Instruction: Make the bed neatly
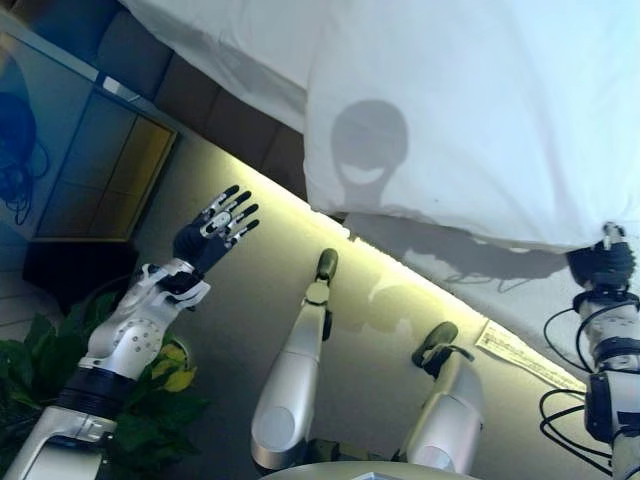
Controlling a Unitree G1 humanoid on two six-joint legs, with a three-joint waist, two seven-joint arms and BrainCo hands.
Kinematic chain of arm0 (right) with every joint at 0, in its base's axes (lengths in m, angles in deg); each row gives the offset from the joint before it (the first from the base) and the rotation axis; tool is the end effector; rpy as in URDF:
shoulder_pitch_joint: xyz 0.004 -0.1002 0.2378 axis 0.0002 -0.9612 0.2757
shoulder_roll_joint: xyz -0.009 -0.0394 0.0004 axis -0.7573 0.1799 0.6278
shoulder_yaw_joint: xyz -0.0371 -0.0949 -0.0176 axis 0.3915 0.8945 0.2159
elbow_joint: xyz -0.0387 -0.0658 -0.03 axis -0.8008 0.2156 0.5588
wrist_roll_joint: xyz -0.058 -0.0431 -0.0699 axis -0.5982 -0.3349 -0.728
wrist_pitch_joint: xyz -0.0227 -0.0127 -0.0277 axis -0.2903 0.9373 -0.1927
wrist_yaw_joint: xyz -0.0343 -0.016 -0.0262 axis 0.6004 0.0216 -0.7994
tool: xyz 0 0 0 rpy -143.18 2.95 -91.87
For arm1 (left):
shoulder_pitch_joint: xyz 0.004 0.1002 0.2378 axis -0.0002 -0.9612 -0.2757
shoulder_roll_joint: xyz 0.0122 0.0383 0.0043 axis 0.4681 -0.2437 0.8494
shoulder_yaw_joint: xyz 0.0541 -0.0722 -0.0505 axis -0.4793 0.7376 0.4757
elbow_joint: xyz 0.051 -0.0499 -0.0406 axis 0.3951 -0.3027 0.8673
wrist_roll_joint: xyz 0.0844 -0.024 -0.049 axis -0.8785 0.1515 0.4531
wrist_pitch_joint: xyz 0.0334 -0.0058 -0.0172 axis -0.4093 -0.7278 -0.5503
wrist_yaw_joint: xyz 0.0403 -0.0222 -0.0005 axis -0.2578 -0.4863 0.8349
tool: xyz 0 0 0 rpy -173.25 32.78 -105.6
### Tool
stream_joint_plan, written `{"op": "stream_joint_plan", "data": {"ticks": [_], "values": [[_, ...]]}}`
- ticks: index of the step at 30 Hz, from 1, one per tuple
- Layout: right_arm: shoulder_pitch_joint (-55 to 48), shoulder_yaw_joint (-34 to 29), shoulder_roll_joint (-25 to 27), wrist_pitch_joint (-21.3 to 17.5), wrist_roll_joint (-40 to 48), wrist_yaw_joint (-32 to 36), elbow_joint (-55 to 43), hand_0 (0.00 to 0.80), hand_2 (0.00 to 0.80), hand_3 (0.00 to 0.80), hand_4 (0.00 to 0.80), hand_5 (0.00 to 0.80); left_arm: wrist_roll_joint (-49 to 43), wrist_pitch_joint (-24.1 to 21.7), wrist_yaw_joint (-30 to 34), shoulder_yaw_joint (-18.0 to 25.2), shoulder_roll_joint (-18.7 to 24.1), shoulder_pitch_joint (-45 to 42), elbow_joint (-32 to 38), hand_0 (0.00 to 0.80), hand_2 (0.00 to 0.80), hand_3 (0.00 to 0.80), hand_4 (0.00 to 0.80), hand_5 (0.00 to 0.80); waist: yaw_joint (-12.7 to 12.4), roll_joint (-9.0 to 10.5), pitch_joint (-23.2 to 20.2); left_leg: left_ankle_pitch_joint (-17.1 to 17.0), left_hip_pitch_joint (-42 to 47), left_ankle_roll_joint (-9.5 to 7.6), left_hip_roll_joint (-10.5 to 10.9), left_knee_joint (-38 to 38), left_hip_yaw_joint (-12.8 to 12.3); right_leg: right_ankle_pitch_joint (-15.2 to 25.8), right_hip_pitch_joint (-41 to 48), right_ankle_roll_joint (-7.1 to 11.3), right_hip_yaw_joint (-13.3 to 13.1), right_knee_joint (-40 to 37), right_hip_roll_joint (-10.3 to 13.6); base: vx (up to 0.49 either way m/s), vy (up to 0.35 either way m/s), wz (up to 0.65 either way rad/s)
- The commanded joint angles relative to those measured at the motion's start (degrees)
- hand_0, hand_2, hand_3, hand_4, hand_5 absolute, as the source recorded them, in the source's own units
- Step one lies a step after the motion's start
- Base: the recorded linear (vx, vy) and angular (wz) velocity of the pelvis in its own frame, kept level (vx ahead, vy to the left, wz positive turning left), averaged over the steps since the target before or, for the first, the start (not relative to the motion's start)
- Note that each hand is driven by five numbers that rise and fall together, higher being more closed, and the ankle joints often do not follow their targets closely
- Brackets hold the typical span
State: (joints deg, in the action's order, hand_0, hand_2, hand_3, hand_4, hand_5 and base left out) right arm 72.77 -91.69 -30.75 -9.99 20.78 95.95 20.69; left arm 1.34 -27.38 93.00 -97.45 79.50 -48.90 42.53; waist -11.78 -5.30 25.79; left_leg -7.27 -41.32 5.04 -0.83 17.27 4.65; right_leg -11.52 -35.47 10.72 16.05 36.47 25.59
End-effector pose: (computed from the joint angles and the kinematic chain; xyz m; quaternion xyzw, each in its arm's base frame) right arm 0.2542 -0.3467 0.0604 0.5067 -0.1091 -0.0950 0.8499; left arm 0.2429 0.2286 0.0905 -0.2301 0.0316 -0.2153 0.9485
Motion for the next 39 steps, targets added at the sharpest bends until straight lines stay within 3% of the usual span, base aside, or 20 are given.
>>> {"op": "stream_joint_plan", "data": {"ticks": [1,7,14,28,31,33,39], "values": [[-1.72,5.74,-5.52,-1.65,-1.12,0.67,-7.97,0.800,0.800,0.800,0.800,0.800,-2.33,-1.72,-2.06,-4.13,-4.62,3.93,-3.98,0.000,0.000,0.000,0.000,0.000,0.77,0.61,-2.15,3.76,1.03,2.26,-4.06,4.63,-0.70,19.56,-1.41,3.52,-3.71,-14.16,1.15,-0.004,0.045,-0.06],[1.16,12.85,-10.50,-5.13,-4.20,-6.59,-19.79,0.800,0.800,0.800,0.800,0.800,-1.71,-3.50,-5.81,-8.75,-10.90,12.13,-9.88,0.000,0.000,0.000,0.000,0.000,3.07,1.85,-1.13,4.24,1.07,1.78,-4.17,5.70,-1.71,21.08,-0.53,3.76,-4.26,-16.45,0.87,-0.022,0.025,-0.08],[2.64,16.23,-13.95,-7.77,-7.67,-13.24,-29.27,0.800,0.800,0.800,0.800,0.800,10.59,4.31,-7.12,-12.31,-19.01,14.04,-16.68,0.000,0.000,0.000,0.000,0.000,4.64,3.27,-0.14,4.15,0.60,1.56,-4.38,6.55,-2.03,22.70,0.59,3.87,-3.80,-18.74,0.08,-0.015,-0.019,-0.09],[2.46,14.94,-14.93,-9.83,-7.76,-17.22,-38.23,0.800,0.800,0.800,0.800,0.800,12.17,17.14,-3.45,-17.86,-21.60,8.73,-23.90,0.000,0.000,0.000,0.000,0.000,3.57,6.29,0.57,5.08,-0.75,1.85,-6.91,9.22,-1.55,24.37,3.83,4.06,-0.47,-21.90,-0.48,0.007,-0.091,-0.03],[2.87,14.77,-15.13,-10.39,-6.83,-17.69,-39.15,0.800,0.800,0.800,0.800,0.800,12.73,16.99,-3.31,-18.85,-22.19,9.09,-24.34,0.000,0.000,0.000,0.000,0.000,3.49,6.77,0.90,5.20,-1.34,1.90,-7.69,10.03,-2.09,24.39,4.13,3.92,0.19,-21.75,-0.59,0.042,-0.102,0.02],[2.93,14.96,-15.74,-10.69,-6.77,-18.13,-39.83,0.800,0.800,0.800,0.800,0.800,16.50,16.42,-4.06,-19.59,-23.04,9.55,-24.49,0.000,0.000,0.000,0.000,0.000,3.33,6.92,0.72,7.15,-1.26,2.21,-8.73,11.00,-2.05,22.70,4.37,4.12,-0.07,-20.82,-1.24,0.091,-0.106,0.01],[4.23,14.81,-17.45,-11.97,-5.55,-18.92,-41.73,0.800,0.800,0.800,0.800,0.800,28.18,12.62,-11.89,-21.48,-26.26,14.16,-23.77,0.000,0.000,0.000,0.000,0.000,3.95,8.22,1.46,6.80,-2.76,1.66,-8.97,11.54,-2.77,22.97,3.68,4.03,0.51,-20.10,-1.26,-0.016,-0.053,0.02]]}}
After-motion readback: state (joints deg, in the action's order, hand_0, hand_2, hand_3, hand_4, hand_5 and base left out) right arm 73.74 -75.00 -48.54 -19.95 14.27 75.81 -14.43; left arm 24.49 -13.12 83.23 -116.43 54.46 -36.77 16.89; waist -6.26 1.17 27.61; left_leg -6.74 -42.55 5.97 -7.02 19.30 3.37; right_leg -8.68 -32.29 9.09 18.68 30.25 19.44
